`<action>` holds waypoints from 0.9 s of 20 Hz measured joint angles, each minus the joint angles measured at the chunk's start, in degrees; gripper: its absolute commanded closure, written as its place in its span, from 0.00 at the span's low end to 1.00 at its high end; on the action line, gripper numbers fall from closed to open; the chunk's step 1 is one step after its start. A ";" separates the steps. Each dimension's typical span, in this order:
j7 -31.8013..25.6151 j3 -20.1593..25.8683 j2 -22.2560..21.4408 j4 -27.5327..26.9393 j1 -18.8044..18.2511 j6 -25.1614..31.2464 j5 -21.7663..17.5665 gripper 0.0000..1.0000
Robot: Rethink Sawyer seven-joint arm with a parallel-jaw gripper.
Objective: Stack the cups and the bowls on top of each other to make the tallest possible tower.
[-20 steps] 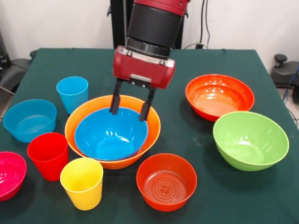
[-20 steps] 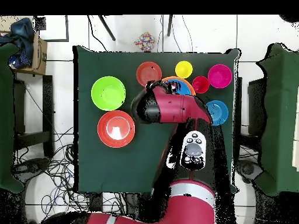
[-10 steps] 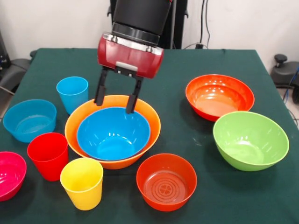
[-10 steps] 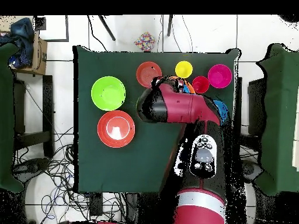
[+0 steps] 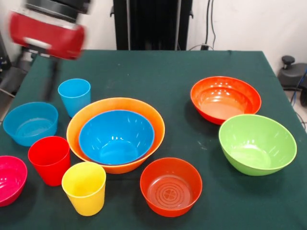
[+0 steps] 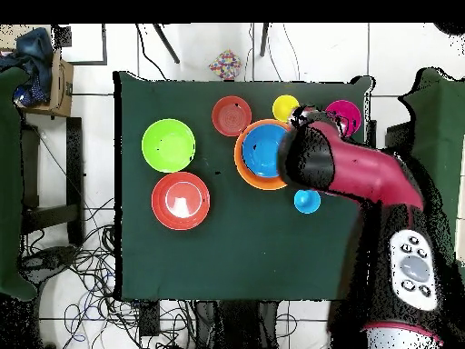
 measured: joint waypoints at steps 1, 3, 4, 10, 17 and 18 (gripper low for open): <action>0.00 0.12 -0.06 -0.10 -0.76 0.00 0.00 0.00; 0.00 0.27 -0.06 -0.40 -2.31 0.00 -0.04 0.00; 0.00 0.31 0.10 -0.80 -3.85 0.01 -0.07 0.00; 0.00 0.51 0.82 -1.96 -5.73 0.01 -0.40 0.00; 0.00 3.83 1.25 -2.11 -7.13 -0.01 -0.59 0.00; 0.00 3.92 1.55 -2.21 -7.03 -0.11 -0.70 0.00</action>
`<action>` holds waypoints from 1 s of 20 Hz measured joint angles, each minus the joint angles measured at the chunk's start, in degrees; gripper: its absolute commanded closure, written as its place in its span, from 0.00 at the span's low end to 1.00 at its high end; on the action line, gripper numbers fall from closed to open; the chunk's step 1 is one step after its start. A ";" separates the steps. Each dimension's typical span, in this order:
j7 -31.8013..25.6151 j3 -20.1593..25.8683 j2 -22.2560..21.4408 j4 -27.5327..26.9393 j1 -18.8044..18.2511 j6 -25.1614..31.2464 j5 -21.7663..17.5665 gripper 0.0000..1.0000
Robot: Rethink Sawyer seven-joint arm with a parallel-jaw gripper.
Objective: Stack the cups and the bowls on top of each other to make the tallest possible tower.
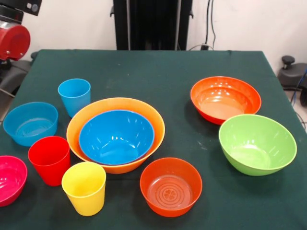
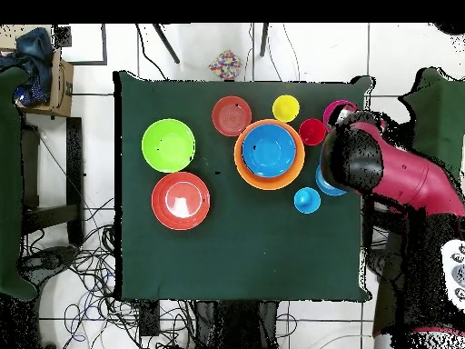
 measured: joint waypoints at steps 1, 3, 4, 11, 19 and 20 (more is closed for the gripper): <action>0.00 -0.30 0.30 -0.19 0.33 -0.17 -0.14 0.00; 0.00 -2.23 1.34 -1.07 1.96 -0.79 -0.49 0.00; 0.00 -3.89 2.15 -1.83 3.35 -1.29 -0.57 0.00; 0.02 -16.33 8.56 -7.37 14.18 -6.28 0.17 0.00; 0.49 -24.86 13.42 -11.14 19.24 -10.97 4.56 0.00; 0.49 -24.56 13.30 -11.17 18.91 -10.95 4.53 0.00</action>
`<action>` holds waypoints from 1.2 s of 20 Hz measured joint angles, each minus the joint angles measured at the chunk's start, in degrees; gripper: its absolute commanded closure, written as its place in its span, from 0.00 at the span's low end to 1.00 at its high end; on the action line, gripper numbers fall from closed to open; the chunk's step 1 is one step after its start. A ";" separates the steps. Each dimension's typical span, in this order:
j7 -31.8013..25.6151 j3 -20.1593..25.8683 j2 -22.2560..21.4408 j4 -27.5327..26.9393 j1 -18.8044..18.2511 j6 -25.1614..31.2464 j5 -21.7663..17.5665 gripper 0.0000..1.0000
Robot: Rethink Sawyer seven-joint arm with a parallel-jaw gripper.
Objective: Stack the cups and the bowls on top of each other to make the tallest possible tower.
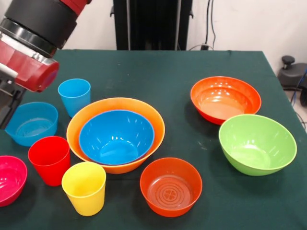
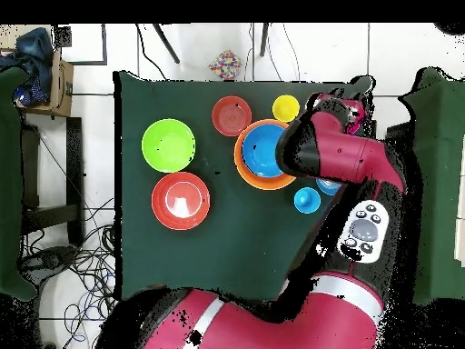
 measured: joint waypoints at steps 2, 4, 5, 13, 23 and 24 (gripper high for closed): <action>0.00 1.17 -0.43 0.02 -1.08 0.07 0.00 0.00; 0.00 5.28 -1.69 0.02 -4.60 1.22 0.00 0.00; 0.00 7.49 -2.28 0.04 -6.49 2.26 -0.04 0.00; -1.12 24.46 -5.08 0.88 -21.94 17.82 -0.22 0.00; -6.94 36.27 -5.11 1.55 -28.65 32.26 -0.36 0.00; -7.78 37.51 -5.11 1.65 -29.00 33.02 -0.40 0.00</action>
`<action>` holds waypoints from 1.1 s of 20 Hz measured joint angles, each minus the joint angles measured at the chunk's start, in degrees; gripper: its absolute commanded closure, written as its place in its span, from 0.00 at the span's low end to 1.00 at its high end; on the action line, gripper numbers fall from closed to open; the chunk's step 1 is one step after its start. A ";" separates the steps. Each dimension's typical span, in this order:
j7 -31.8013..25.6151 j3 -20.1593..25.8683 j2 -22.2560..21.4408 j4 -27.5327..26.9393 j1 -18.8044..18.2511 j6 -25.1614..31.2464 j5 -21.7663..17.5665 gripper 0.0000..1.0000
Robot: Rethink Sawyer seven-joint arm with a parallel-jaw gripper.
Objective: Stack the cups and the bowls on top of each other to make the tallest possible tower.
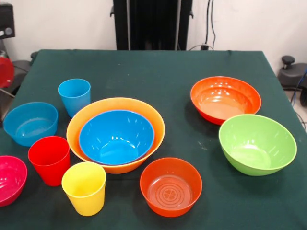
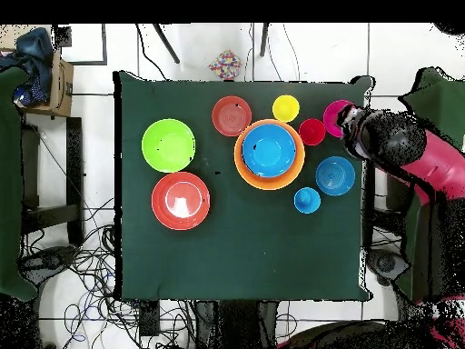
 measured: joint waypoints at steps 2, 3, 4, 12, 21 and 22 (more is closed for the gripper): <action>-1.51 2.15 0.04 0.21 -0.54 0.94 -0.05 0.00; -2.72 3.98 0.08 0.39 -0.95 1.63 -0.08 0.00; -3.17 4.63 0.10 0.46 -1.08 1.82 -0.11 0.00; -5.69 11.21 0.37 1.20 -2.23 4.33 -0.36 0.00; -5.71 13.50 1.23 1.16 -2.25 8.75 -2.74 0.00; -5.71 13.52 1.57 1.16 -2.25 8.82 -3.16 0.00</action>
